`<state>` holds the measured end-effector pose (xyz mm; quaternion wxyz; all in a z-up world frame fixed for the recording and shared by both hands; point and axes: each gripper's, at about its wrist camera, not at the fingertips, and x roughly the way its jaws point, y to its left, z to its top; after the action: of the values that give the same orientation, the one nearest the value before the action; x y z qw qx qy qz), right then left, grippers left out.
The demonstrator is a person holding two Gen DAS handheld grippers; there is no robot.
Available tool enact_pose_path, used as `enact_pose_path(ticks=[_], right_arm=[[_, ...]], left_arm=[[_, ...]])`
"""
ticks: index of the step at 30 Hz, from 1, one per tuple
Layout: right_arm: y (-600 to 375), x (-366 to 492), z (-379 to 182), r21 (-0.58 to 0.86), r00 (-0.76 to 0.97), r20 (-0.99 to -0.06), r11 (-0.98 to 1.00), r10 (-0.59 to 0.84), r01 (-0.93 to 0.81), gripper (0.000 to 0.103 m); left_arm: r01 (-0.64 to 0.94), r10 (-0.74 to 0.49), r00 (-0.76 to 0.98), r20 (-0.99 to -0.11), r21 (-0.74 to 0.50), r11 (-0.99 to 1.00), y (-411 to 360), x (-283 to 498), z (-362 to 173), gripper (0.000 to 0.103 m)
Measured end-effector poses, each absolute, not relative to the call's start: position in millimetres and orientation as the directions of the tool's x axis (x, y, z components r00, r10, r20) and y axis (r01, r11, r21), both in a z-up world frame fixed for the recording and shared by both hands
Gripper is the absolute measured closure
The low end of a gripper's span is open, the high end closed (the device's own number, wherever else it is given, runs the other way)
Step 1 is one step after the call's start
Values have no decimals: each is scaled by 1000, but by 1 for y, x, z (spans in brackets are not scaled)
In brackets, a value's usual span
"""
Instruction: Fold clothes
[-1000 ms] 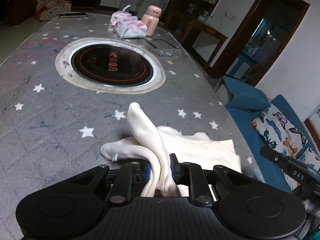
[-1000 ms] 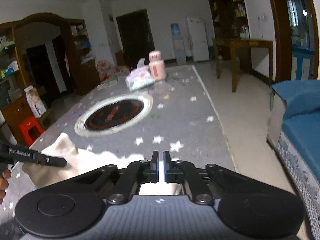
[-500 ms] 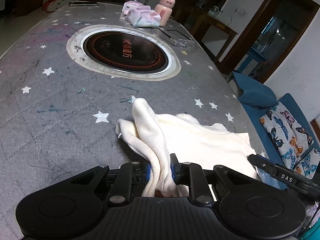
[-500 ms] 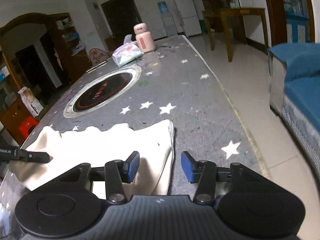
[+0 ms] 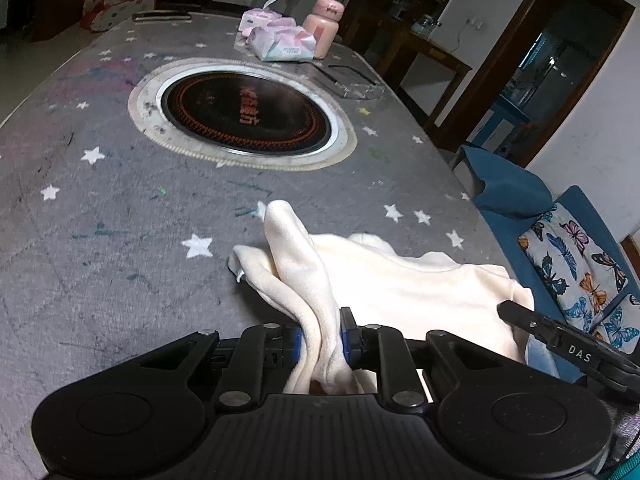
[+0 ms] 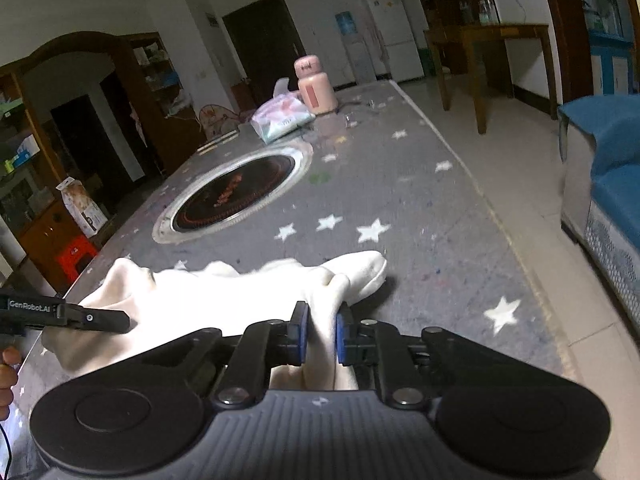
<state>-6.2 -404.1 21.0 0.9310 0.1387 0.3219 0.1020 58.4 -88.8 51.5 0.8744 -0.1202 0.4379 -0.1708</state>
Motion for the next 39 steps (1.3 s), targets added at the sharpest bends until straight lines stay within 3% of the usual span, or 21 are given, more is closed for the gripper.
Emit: enact_pose_path(ticks=[18, 39], right_arm=[[-420, -4, 82, 200, 841, -510, 976, 178, -86, 91], [-434, 15, 75, 155, 834, -538, 987, 122, -44, 91]], left_arm=[[269, -412, 592, -693, -312, 911, -137, 69, 82, 85], [296, -338, 630, -699, -186, 937, -181, 76, 73, 85]])
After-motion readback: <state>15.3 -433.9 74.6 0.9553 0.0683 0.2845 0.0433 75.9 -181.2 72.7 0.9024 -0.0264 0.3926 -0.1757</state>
